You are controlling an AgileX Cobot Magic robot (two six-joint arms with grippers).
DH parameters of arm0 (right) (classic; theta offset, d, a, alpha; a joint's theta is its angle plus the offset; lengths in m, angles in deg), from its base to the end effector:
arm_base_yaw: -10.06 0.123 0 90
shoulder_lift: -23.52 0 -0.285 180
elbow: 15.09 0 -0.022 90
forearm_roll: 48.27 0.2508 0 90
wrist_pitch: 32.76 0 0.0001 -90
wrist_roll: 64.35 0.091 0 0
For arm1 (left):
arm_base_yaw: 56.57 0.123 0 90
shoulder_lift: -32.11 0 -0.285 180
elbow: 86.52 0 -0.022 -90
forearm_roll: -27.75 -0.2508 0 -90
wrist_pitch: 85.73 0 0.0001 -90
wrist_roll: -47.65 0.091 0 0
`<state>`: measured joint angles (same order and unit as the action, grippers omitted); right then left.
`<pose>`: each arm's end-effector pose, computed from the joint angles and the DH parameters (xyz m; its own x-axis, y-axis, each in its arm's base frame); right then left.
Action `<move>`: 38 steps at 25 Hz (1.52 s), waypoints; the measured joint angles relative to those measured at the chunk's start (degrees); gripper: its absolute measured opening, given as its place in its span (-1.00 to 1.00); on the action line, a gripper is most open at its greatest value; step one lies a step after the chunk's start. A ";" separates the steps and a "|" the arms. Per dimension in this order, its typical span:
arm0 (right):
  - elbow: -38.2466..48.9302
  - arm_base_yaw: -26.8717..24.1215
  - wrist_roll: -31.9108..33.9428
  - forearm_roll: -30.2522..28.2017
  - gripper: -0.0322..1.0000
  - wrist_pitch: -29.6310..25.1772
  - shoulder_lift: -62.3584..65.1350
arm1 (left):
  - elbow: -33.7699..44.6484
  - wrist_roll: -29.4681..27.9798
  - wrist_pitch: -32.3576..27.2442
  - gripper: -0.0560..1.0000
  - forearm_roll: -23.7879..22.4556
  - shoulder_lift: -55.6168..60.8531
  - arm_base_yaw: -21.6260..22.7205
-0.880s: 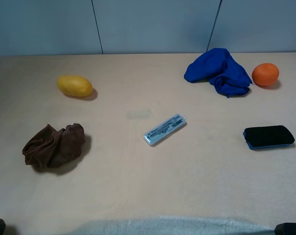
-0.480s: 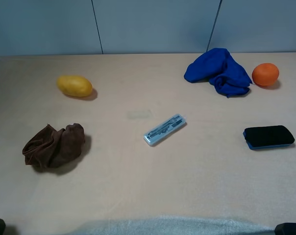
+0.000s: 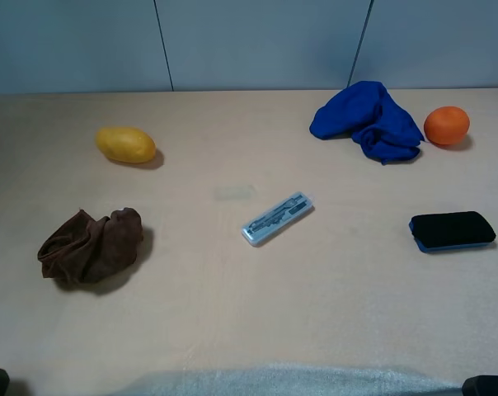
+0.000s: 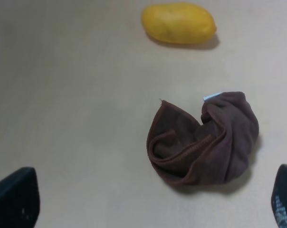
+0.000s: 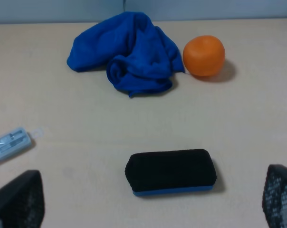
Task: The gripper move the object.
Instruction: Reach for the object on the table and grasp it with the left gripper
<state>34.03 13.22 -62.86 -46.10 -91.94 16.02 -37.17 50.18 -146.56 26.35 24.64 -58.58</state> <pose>-0.0035 0.0028 0.2769 -0.4377 0.0213 -0.8989 -0.0645 0.9964 0.0550 -0.0041 0.0021 0.2734 -0.4620 0.0723 -0.8839 0.0421 0.9973 0.0595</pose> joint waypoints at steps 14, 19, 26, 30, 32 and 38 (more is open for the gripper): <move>0.00 0.00 0.00 0.00 0.41 0.00 0.00 | -2.41 -1.45 0.24 0.98 0.07 -4.37 0.00; 0.00 0.00 0.00 0.00 0.41 0.00 0.00 | -5.70 -1.06 2.69 0.98 0.01 -14.82 0.00; 0.00 0.00 0.00 0.00 0.41 0.00 0.00 | -10.69 2.31 6.88 0.98 0.50 -29.54 0.00; 0.00 0.00 0.00 0.00 0.41 0.00 0.00 | -14.88 5.00 7.16 0.98 0.57 -38.80 0.00; 0.00 0.00 0.00 0.00 0.41 0.00 0.00 | -17.08 6.66 7.22 0.98 0.62 -43.50 0.00; 0.00 0.00 0.00 0.00 0.41 0.00 0.00 | -23.95 12.28 7.17 0.98 1.97 -55.38 0.00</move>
<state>34.03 13.22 -62.86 -46.10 -91.94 16.02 -61.12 62.46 -139.39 28.32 -30.75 -58.58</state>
